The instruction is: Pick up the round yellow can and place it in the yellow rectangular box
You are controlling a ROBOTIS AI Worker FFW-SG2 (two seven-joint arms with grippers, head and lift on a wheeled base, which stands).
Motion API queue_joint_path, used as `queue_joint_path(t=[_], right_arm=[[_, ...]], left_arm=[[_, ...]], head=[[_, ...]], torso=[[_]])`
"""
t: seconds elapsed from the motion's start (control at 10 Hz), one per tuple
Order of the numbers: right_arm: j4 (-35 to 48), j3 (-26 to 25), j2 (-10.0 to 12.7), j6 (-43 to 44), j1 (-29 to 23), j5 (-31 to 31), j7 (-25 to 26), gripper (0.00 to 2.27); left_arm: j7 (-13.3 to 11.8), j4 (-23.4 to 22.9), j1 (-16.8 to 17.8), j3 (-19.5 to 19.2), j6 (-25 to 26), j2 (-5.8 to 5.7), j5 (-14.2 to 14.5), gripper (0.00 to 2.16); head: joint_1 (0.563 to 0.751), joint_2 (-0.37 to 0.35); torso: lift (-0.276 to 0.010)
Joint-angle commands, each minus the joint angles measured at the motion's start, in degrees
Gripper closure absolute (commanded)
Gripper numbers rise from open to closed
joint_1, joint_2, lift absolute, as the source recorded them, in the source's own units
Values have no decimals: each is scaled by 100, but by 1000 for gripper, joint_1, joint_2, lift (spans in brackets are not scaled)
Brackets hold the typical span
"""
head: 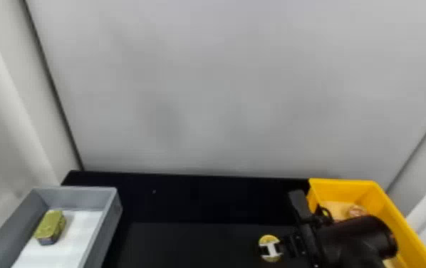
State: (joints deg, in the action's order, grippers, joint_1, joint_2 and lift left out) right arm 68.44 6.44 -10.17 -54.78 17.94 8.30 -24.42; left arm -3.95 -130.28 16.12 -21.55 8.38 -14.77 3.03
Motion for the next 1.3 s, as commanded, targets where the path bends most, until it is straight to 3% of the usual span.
queue_joint_path(t=[0.0,0.2,0.4,0.6,0.7,1.0,1.1,1.2], right_arm=[[2341,-301,-3,-2050,-379,305,-29,716],[4116,-671,-20,-3530,-265,727,-557,716],[4758,-996,-205,-3530,8,824,-653,716],[4661,-1558,-574,-3530,-62,1123,-645,716],[4591,-2006,-592,-3509,-177,1342,-618,716],[3896,-3079,-495,-2278,-265,1395,-346,716],[3519,-3492,-477,-1795,-352,744,-99,716],[3149,-3703,-574,-1434,-528,-478,692,716]], left_arm=[[0,-33,-30,-17,51,0,5,61],[0,-42,-39,-26,86,9,14,61],[-9,-77,-39,-26,156,-35,14,61],[-9,-77,-30,-26,156,-35,14,61],[-9,-77,-39,-35,156,-44,14,61],[-18,-77,-56,-44,147,-62,14,61],[-27,-77,-48,-52,147,-71,14,61],[-27,-77,-48,-52,138,-71,14,61]], head=[[583,-78],[583,-78],[583,-78],[583,-78],[583,-78],[583,-78],[583,-78],[583,-78]], torso=[[-9],[-9],[-9],[-9],[-9],[-9],[-9],[-9]])
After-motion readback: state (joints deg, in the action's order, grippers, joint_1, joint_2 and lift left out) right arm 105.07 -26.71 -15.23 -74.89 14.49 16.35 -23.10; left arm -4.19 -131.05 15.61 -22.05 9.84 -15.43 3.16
